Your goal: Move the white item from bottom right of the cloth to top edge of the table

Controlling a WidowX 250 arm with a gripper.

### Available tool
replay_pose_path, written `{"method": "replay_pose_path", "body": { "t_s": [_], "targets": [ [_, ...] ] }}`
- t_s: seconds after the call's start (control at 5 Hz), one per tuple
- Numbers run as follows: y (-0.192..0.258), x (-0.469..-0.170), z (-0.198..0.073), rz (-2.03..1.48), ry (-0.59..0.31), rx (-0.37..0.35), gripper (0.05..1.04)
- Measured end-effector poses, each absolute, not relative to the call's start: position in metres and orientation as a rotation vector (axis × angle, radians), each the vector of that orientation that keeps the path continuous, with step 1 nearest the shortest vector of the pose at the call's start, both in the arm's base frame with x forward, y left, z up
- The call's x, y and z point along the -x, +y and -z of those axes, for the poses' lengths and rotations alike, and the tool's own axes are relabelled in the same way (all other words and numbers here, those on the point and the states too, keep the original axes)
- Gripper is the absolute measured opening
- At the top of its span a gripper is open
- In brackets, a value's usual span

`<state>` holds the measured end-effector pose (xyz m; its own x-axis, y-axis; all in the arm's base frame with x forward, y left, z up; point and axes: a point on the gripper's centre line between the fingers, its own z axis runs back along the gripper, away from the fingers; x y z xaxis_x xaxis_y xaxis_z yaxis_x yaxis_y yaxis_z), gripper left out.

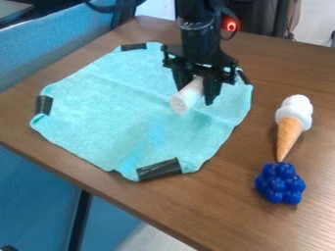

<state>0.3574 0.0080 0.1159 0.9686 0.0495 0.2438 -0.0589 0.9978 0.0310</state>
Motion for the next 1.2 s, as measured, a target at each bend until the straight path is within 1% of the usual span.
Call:
{"method": "replay_pose_path", "body": {
  "t_s": [0.2, 0.4, 0.6, 1.0, 1.2],
  "targets": [
    [0.009, -0.373, -0.141, 0.017, -0.298, -0.008, 0.57],
    [0.015, -0.397, -0.15, 0.143, -0.39, 0.007, 0.57],
    [0.011, -0.426, -0.155, 0.294, -0.456, -0.039, 0.57],
    [-0.027, -0.463, -0.156, 0.601, -0.461, -0.14, 0.57],
    [-0.044, -0.471, -0.159, 0.716, -0.473, -0.148, 0.57]
  ]
}}
